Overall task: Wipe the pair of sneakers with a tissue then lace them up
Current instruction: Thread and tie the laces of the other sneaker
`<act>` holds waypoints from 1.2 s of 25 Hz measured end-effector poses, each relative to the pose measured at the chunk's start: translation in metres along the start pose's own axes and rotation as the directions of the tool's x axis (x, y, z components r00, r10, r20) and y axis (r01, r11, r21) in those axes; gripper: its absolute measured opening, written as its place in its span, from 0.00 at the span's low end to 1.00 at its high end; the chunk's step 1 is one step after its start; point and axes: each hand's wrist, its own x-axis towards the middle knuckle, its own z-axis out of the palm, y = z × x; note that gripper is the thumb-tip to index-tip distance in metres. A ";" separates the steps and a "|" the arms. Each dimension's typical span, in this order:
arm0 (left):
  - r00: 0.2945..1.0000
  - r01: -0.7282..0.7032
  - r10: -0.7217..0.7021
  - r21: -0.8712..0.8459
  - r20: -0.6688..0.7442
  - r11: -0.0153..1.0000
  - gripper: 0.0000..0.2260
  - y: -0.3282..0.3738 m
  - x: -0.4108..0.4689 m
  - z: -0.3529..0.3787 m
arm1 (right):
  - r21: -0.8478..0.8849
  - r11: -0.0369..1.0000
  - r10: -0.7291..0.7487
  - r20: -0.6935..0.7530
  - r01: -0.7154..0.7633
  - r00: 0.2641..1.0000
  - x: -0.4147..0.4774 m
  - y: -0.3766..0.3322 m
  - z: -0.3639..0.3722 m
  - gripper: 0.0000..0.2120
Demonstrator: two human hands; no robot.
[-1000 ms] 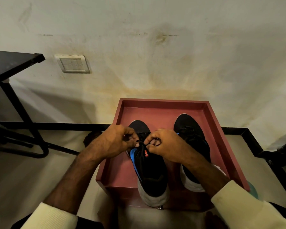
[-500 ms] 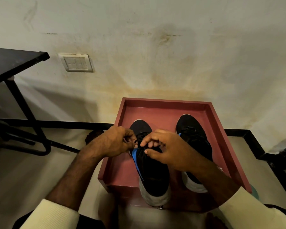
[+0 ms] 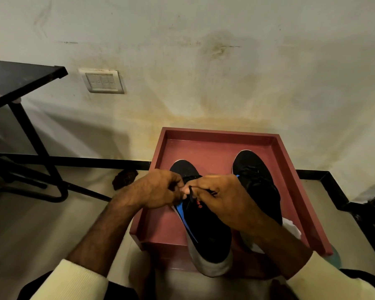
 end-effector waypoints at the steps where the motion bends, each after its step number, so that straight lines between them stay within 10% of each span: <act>1: 1.000 0.003 -0.003 -0.003 -0.006 1.000 0.05 0.001 0.001 0.001 | 0.044 0.998 0.037 -0.053 -0.035 0.998 0.000 0.000 0.003 0.09; 7: 0.978 0.172 -0.127 -0.294 0.166 0.940 0.19 0.003 -0.013 0.000 | 0.214 0.961 0.210 -0.142 -0.177 0.967 0.001 0.001 0.012 0.09; 17: 0.987 0.160 -0.156 -0.113 0.044 0.981 0.25 0.008 0.004 0.020 | 0.103 0.994 -0.006 -0.307 0.040 0.952 0.011 -0.010 0.010 0.07; 23: 0.974 0.224 -0.213 -0.183 0.077 0.957 0.30 0.013 0.008 0.024 | 0.469 0.881 0.146 -0.390 0.059 0.909 0.024 -0.031 -0.018 0.07; 30: 0.962 0.268 -0.250 -0.208 0.112 0.941 0.33 0.023 0.010 0.022 | 0.491 0.853 0.055 -0.416 0.174 0.908 0.023 -0.039 -0.029 0.08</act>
